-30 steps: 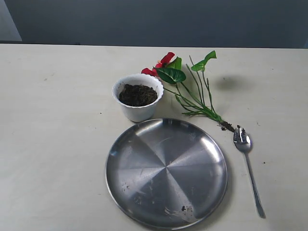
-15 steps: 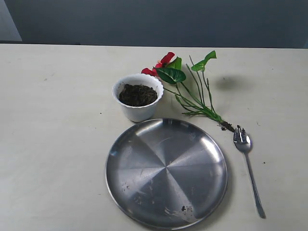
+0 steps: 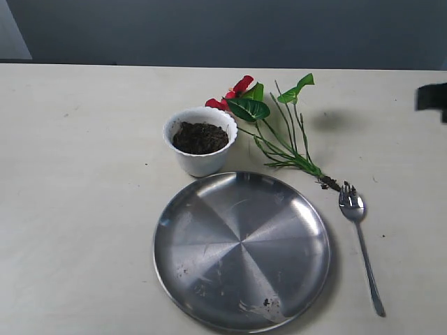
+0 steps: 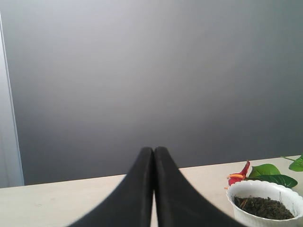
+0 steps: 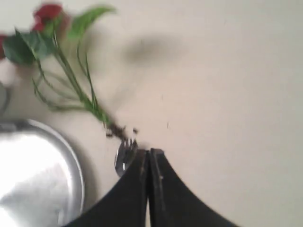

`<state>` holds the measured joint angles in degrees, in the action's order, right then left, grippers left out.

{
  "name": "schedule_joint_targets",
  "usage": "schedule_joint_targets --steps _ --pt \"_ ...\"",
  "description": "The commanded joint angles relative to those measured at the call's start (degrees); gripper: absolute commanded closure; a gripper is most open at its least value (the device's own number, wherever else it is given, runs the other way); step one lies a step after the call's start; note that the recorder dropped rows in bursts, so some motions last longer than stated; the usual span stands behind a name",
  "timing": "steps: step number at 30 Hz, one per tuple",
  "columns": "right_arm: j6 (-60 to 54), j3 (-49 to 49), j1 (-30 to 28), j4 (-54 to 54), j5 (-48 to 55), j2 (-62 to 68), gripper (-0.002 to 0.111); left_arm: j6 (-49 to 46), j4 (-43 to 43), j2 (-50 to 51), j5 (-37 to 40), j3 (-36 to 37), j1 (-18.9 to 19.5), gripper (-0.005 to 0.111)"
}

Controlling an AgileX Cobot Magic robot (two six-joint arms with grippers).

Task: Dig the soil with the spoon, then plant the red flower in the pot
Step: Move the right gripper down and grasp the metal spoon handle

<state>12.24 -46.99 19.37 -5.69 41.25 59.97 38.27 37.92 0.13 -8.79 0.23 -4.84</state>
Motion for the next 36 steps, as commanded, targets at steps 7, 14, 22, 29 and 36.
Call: schedule_joint_targets --steps 7,14,22,29,36 --pt "-2.9 -2.1 6.6 -0.3 4.2 27.9 0.109 0.1 -0.2 -0.1 -0.2 -0.2 -0.4 0.106" --pt "-2.9 -2.1 8.1 0.0 2.5 34.0 0.109 0.1 -0.2 -0.1 -0.2 -0.2 -0.4 0.106" --pt "-2.4 -2.1 8.1 1.2 1.5 37.0 0.062 0.1 -0.2 -0.1 -0.2 -0.2 -0.4 0.106" --pt "-2.0 2.0 8.1 1.4 -6.5 39.8 0.081 0.1 -0.2 -0.1 -0.2 -0.2 -0.4 0.106" --pt "-1.6 3.3 8.1 1.8 -9.5 39.8 0.081 0.1 -0.2 -0.1 -0.2 -0.2 -0.4 0.106"
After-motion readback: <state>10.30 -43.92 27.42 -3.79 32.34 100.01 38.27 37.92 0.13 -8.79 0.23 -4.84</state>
